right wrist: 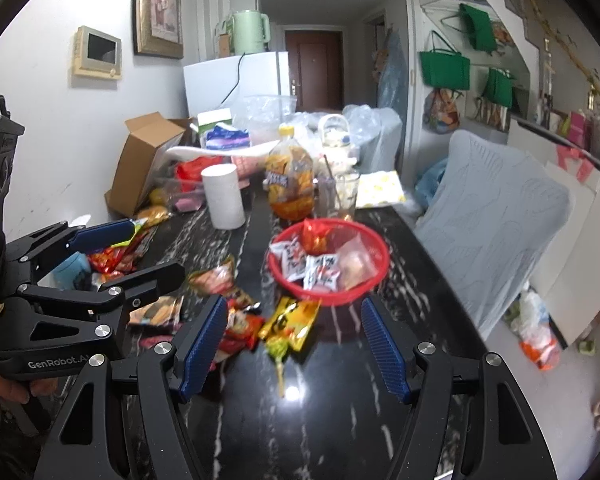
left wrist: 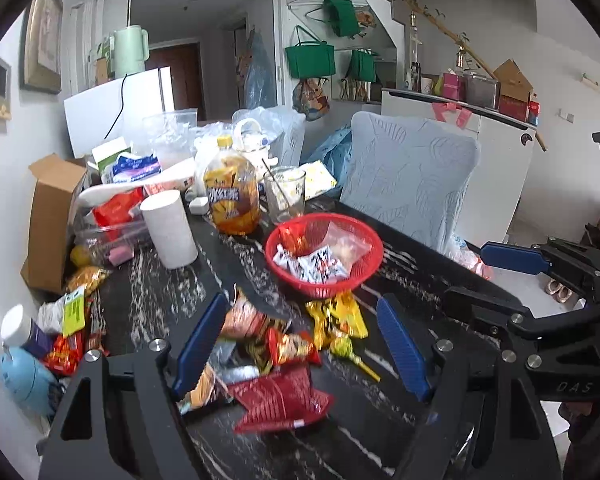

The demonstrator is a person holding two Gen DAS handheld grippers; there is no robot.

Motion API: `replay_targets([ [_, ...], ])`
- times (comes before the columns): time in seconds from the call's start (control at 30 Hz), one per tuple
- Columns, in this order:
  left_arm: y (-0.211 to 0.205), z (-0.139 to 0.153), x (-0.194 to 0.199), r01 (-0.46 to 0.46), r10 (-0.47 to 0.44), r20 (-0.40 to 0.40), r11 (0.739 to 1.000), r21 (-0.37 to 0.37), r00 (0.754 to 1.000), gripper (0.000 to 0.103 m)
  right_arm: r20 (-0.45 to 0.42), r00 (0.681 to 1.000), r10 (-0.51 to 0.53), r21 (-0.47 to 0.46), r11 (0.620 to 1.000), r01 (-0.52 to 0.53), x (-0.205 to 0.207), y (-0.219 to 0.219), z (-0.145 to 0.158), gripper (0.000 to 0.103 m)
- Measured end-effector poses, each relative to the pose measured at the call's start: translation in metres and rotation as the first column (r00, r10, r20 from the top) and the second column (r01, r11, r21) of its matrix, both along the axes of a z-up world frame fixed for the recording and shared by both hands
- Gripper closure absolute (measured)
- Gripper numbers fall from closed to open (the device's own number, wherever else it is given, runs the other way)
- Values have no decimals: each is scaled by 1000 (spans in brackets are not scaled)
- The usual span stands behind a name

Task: Organize snacks
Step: 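Withdraw both grippers from the basket toward the remaining snacks, then grasp the large red bag with the left gripper while the right grasps the green lollipop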

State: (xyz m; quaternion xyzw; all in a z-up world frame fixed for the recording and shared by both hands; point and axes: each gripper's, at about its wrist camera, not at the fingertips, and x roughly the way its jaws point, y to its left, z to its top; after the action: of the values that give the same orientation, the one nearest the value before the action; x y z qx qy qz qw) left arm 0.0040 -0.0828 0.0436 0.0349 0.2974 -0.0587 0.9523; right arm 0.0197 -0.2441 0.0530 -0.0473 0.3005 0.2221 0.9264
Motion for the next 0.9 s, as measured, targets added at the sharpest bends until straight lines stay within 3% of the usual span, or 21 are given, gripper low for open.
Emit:
replay_targets([
  [0.53, 21, -53, -16, -54, 46, -129, 997, -57, 991, 26, -151, 986, 72, 15, 997, -71, -13, 16, -59, 33],
  [0.9, 31, -84, 10, -78, 54, -211, 991, -107, 976, 26, -229, 969, 93, 23, 996, -90, -2, 25, -91, 33],
])
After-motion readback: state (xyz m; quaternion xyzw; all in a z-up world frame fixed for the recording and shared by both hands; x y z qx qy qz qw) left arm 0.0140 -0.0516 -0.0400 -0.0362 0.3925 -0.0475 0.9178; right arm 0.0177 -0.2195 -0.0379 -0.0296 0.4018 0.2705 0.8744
